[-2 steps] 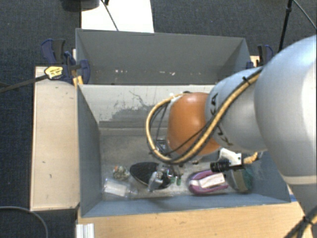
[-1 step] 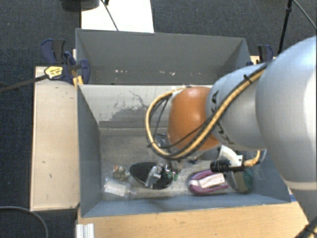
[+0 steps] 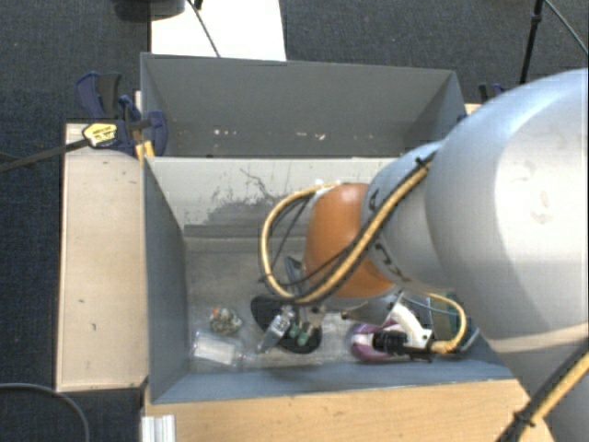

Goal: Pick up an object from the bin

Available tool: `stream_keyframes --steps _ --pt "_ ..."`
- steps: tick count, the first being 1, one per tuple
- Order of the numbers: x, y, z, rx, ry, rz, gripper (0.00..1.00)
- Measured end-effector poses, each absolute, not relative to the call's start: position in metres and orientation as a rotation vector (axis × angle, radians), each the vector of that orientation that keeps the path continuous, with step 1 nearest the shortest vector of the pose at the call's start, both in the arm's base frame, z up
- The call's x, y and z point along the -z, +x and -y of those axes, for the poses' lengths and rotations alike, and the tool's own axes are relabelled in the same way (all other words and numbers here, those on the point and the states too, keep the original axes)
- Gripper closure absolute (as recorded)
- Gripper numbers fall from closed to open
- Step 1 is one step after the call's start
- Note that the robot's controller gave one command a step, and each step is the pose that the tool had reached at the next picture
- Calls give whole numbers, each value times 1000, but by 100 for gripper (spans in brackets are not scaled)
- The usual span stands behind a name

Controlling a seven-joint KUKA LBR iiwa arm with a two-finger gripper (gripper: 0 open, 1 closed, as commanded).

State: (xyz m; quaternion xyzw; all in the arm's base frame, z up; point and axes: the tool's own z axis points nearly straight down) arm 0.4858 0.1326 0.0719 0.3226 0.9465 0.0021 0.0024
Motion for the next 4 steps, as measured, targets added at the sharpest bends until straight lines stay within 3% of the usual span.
stream_keyframes --steps 1,2,4 --pt "-72 483 -117 -9 1289 -2862 0" --pt "-75 485 -116 -14 1293 -2851 100" --pt "-124 486 -116 -3 1285 -2864 100"
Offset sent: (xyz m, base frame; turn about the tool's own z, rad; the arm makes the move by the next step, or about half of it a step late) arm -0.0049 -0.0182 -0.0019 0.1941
